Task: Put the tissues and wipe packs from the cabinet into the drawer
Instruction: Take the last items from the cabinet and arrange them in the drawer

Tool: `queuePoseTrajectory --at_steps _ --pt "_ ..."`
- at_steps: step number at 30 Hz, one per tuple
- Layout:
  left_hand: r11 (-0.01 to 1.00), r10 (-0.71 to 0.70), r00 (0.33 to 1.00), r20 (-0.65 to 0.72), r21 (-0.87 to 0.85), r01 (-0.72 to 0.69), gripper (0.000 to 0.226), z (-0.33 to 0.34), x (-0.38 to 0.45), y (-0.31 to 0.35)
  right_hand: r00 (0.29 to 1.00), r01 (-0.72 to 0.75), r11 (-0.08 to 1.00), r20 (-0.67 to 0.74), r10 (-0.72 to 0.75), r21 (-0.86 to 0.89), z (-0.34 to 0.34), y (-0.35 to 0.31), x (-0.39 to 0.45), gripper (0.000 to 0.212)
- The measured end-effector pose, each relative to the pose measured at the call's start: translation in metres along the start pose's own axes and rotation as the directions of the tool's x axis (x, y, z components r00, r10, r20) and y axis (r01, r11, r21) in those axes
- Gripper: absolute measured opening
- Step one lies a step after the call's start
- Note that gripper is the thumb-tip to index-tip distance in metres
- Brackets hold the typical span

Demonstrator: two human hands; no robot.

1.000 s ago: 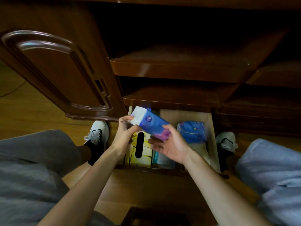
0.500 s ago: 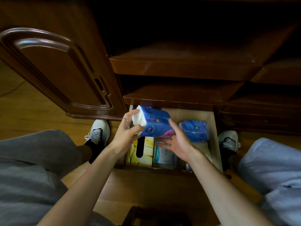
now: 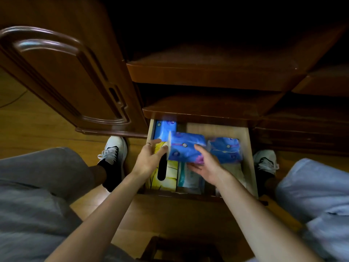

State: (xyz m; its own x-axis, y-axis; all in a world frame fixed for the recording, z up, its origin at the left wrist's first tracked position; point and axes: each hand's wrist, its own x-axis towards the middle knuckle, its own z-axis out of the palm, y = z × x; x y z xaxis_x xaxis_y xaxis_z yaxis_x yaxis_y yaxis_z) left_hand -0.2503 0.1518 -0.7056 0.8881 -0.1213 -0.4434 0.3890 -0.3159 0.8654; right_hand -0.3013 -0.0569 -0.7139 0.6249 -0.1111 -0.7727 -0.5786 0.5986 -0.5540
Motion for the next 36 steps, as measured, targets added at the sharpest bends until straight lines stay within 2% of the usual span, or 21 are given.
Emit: queuePoseTrajectory --at_steps 5,7,11,14,16,19,22,24,27,30,32,34,36 --pt "0.987 0.005 1.0 0.014 0.16 -0.007 0.055 -0.003 0.0 -0.01 0.973 0.071 0.997 -0.221 -0.069 0.001 0.007 -0.032 0.04 0.033" --pt "0.977 -0.023 0.999 0.037 0.212 0.014 0.054 -0.004 0.001 -0.017 0.958 0.093 0.995 -0.277 -0.079 0.038 0.012 -0.038 0.058 0.03" --pt "0.956 -0.029 0.998 0.057 0.293 0.011 0.049 -0.008 -0.001 -0.024 0.946 0.124 0.977 -0.318 -0.065 0.171 0.012 -0.035 0.089 0.04" --pt "0.848 0.058 0.992 0.111 0.519 -0.107 0.051 -0.007 -0.003 -0.026 0.945 0.177 0.967 -0.307 -0.115 0.182 0.015 -0.038 0.11 0.052" --pt "0.745 0.077 0.978 0.194 0.64 -0.186 0.057 -0.004 -0.006 -0.03 0.939 0.198 0.974 -0.307 -0.156 0.111 0.021 -0.041 0.123 0.052" --pt "0.628 0.067 0.96 0.271 0.736 -0.252 0.061 0.002 -0.01 -0.039 0.917 0.19 0.978 -0.34 -0.207 -0.083 0.024 -0.04 0.142 0.045" --pt "0.507 0.042 0.951 0.307 0.814 -0.285 0.06 0.008 -0.011 -0.046 0.907 0.115 0.944 -0.355 -0.227 -0.311 0.017 -0.033 0.158 0.034" --pt "0.482 0.017 0.952 0.306 0.832 -0.275 0.06 0.01 -0.01 -0.047 0.889 0.08 0.906 -0.382 -0.254 -0.416 0.015 -0.031 0.162 0.027" --pt "0.474 0.009 0.952 0.306 0.837 -0.273 0.057 0.011 -0.005 -0.045 0.854 0.059 0.828 -0.402 -0.331 -0.557 0.015 -0.035 0.163 0.032" --pt "0.466 0.003 0.951 0.308 0.841 -0.274 0.055 0.015 -0.003 -0.04 0.885 0.052 0.785 -0.336 -0.323 -0.618 0.012 -0.042 0.155 0.029" --pt "0.471 0.021 0.96 0.281 0.844 -0.257 0.052 0.019 -0.002 -0.036 0.892 0.047 0.686 -0.278 -0.356 -0.726 0.002 -0.052 0.143 0.032" --pt "0.497 0.07 0.972 0.224 0.837 -0.228 0.049 0.025 0.0 -0.034 0.865 0.017 0.445 -0.21 -0.456 -0.896 -0.017 -0.068 0.128 0.034" --pt "0.537 0.116 0.975 0.188 0.814 -0.221 0.046 0.035 0.002 -0.033 0.856 0.052 0.261 -0.091 -0.508 -0.964 -0.04 -0.084 0.113 0.031"
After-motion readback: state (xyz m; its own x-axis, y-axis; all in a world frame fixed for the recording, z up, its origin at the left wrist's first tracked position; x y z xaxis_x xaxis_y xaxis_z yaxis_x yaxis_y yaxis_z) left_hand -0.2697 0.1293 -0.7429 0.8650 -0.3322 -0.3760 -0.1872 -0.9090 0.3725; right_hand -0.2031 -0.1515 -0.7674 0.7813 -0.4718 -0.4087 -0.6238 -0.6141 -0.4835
